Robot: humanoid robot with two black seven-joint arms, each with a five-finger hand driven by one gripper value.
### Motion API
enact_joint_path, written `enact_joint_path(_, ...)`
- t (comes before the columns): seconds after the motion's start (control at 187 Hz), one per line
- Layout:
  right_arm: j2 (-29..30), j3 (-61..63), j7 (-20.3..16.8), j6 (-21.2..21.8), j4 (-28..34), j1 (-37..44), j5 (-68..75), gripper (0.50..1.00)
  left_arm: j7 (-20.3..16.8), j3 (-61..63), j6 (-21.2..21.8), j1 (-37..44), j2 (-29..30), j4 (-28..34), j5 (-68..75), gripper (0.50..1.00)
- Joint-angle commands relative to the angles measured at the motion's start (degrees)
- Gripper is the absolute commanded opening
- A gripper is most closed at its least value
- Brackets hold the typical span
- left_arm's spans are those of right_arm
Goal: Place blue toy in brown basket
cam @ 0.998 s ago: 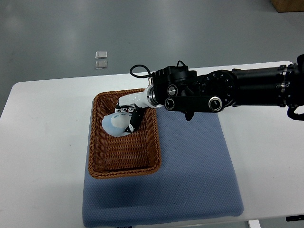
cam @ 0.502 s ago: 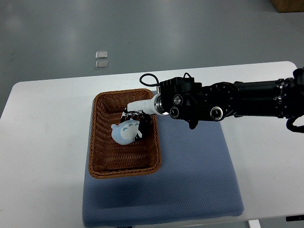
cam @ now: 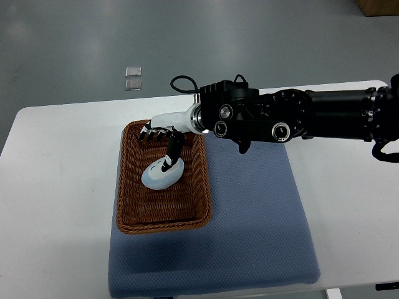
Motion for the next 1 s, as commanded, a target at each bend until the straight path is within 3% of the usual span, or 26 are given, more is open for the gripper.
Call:
enact_joint_path(0.0, -1.32, 4.46, 0.56, -0.33, 0.02, 0.11, 0.19, 0.893, 0.00, 0.00, -0.01, 0.00, 0.00, 0.00, -0.04, 1.000)
enact_joint_path(0.176, -9.58, 14.83, 3.20, -0.95, -0.16, -5.43, 0.37, 0.891, 0.00, 0.00, -0.01, 0.00, 0.00, 0.00, -0.04, 1.000)
enact_joint_path(0.267, -14.32, 25.27, 6.62, -2.61, -0.16, -12.80, 0.54, 0.891, 0.00, 0.09, -0.01, 0.00, 0.00, 0.00, -0.04, 1.000)
enact_joint_path(0.368, -15.73, 39.51, 11.19, -4.55, -0.42, -24.22, 1.77, 0.893, 0.00, 0.00, -0.01, 0.00, 0.00, 0.00, 0.04, 1.000)
enact_joint_path(0.55, -13.36, 60.71, 14.45, -5.08, -1.39, -41.81, 7.31, 0.893, 0.00, 0.09, -0.01, 0.00, 0.00, -0.18, 0.04, 1.000)
enact_joint_path(0.651, -7.92, 69.49, 18.05, -5.08, -2.09, -49.98, 11.44, 0.893, 0.00, 0.09, -0.01, 0.00, 0.00, -0.18, 0.04, 1.000)
enact_joint_path(0.993, -2.38, 78.37, 21.30, -4.64, -3.85, -55.70, 13.29, 0.893, 0.00, 0.09, -0.01, 0.00, 0.00, -0.35, 0.04, 1.000)
